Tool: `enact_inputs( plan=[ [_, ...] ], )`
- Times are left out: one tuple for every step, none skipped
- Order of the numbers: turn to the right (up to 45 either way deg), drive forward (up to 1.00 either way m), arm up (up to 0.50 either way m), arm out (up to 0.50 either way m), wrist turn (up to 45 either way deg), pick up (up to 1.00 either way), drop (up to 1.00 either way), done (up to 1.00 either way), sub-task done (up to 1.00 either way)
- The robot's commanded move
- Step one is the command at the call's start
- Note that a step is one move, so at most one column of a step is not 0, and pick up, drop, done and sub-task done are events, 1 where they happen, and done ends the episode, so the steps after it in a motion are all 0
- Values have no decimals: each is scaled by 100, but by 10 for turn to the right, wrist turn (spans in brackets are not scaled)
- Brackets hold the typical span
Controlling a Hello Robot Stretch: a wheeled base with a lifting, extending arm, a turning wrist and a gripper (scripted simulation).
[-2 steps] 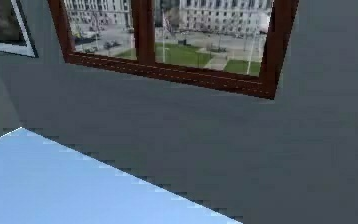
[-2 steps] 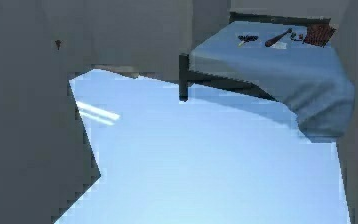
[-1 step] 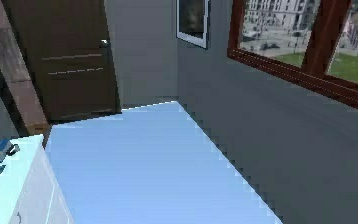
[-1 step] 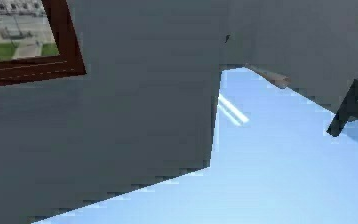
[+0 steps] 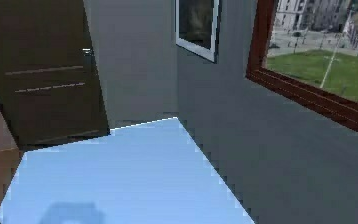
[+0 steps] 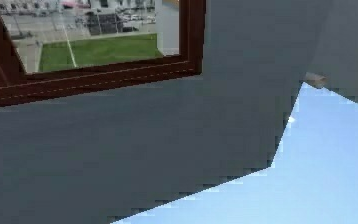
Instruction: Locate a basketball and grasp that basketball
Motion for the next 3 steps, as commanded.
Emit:
enact_inputs(
  plan=[
    [-450, 0, 0, 0, 0, 0, 0, 0, 0],
    [-90, 0, 0, 0, 0, 0, 0, 0, 0],
    [0, 50, 0, 0, 0, 0, 0, 0, 0]
  ],
)
